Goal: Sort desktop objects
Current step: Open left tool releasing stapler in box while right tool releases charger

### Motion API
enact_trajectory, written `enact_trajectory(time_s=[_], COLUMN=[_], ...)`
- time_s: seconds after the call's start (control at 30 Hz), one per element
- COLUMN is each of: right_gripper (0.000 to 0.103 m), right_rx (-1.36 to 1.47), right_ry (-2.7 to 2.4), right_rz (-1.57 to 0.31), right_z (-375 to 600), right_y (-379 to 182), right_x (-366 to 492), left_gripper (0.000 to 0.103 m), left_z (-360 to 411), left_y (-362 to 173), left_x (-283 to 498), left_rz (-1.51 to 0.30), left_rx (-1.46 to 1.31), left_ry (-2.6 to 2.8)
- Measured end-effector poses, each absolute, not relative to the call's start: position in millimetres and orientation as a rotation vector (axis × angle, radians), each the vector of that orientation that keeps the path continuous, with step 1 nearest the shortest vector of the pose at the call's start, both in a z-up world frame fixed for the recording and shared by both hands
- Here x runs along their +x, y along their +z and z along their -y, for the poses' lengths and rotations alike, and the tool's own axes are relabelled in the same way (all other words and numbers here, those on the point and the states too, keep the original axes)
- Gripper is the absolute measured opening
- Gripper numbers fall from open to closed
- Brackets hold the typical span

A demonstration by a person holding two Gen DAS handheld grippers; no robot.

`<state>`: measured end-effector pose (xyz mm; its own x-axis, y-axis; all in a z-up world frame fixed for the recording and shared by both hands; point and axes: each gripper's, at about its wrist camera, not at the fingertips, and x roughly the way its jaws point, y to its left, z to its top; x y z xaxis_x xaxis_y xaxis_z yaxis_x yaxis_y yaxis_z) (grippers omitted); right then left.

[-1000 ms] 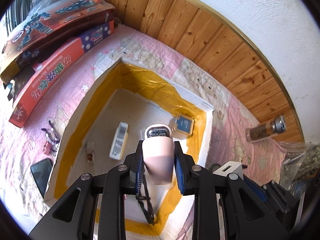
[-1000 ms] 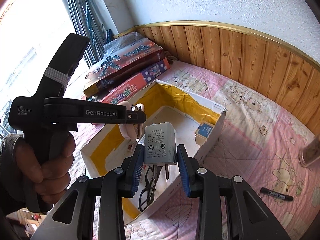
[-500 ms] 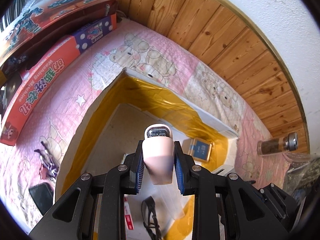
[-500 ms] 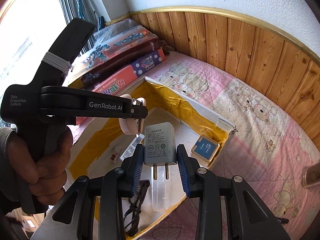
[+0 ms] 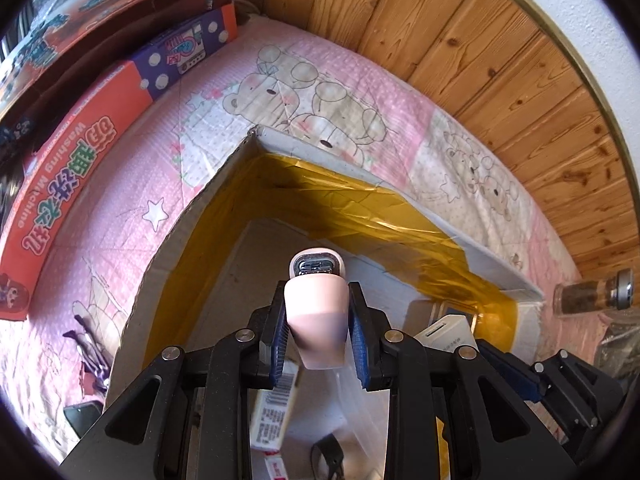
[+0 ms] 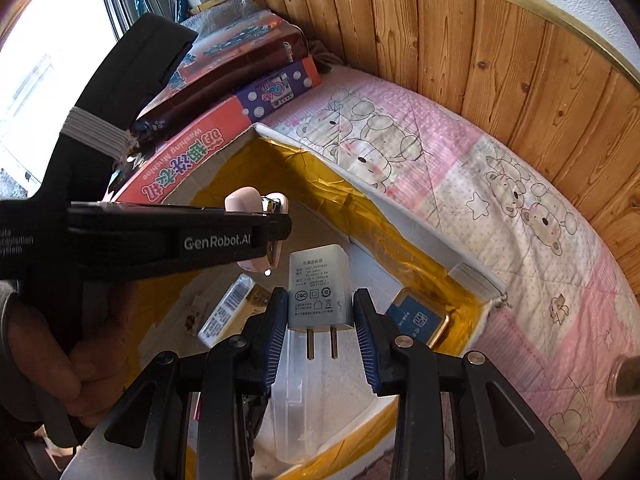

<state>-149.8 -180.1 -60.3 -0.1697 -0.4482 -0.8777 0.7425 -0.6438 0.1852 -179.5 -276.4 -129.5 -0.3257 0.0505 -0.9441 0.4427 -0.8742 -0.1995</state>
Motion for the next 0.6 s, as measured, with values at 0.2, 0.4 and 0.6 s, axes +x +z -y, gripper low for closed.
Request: enact_trajectory(time_s=[0.2, 0.4, 0.6], right_gripper=[0.036, 0.036, 0.036], right_rx=[1.313, 1.308, 1.309], right_ry=[-1.92, -1.937, -1.925], right_rz=[-0.374, -0.337, -0.323], right_z=[181.4, 168.4, 155.9], right_y=[-69.0, -63.1, -54.7], right_x=[-161.7, -158.0, -144.8], left_gripper=[0.03, 0.03, 0.03], left_z=[284.6, 285.0, 277.6], left_y=[-131.9, -127.2, -113.1], left_x=[-178.5, -169.2, -152.6], left_rz=[-0.62, -0.62, -0.622], left_rx=[1.62, 1.624, 1.626], left_ry=[-2.282, -2.282, -2.293])
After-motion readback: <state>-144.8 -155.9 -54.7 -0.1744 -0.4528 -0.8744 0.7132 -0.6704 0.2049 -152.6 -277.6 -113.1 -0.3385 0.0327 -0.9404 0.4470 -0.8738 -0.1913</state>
